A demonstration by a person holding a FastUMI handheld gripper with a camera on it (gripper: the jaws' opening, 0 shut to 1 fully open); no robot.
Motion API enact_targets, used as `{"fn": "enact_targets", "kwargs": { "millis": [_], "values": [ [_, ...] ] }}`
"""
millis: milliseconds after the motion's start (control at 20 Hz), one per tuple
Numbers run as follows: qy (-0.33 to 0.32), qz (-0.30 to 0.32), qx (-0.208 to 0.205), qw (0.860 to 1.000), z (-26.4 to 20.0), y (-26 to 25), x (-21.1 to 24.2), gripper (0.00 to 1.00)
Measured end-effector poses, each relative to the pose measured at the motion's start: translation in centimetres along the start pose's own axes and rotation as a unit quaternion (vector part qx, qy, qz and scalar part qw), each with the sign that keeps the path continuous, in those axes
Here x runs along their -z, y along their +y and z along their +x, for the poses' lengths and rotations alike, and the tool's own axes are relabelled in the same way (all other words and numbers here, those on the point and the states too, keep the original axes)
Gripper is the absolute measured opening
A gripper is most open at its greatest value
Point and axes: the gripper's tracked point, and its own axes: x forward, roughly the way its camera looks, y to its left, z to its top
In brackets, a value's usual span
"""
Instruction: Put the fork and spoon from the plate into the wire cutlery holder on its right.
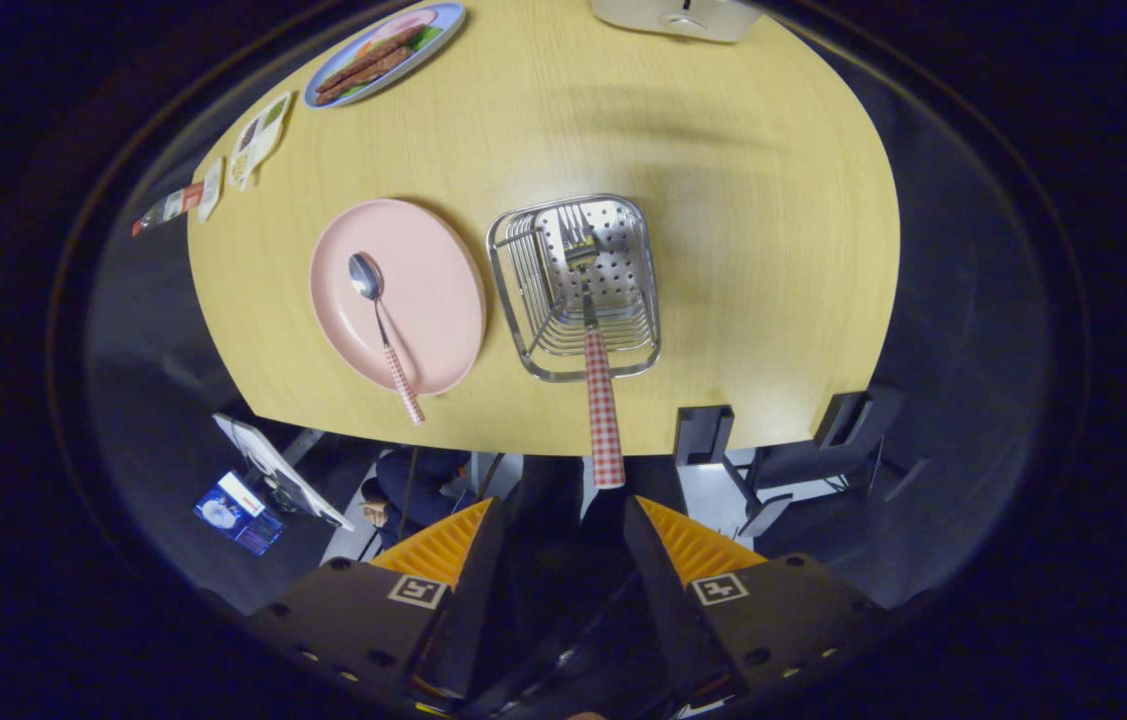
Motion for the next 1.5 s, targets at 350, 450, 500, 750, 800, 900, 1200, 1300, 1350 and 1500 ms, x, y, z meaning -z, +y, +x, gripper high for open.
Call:
{"fn": "enact_targets", "kwargs": {
  "millis": [350,450,500,750,800,900,1200,1300,1350,1500],
  "values": [
    [-0.031,-0.030,-0.007,0.999,-0.5,4.2,4.2,0.77],
    [-0.050,-0.055,-0.004,0.997,0.1,6.3,5.0,0.77],
    [-0.059,-0.066,-0.001,0.996,0.7,7.5,5.1,0.77],
    [-0.100,-0.111,0.011,0.989,6.3,13.3,3.3,0.77],
    [-0.113,-0.117,0.018,0.986,7.6,14.0,2.5,0.77],
    [-0.135,-0.122,0.027,0.983,9.9,14.9,1.4,0.77],
    [-0.167,-0.100,0.053,0.979,15.3,15.3,-1.6,0.77],
    [-0.174,-0.093,0.061,0.979,16.6,15.3,-2.3,0.78],
    [-0.175,-0.090,0.063,0.978,17.1,15.4,-2.7,0.77],
    [-0.178,-0.083,0.067,0.978,18.1,15.4,-3.6,0.78]
  ]
}}
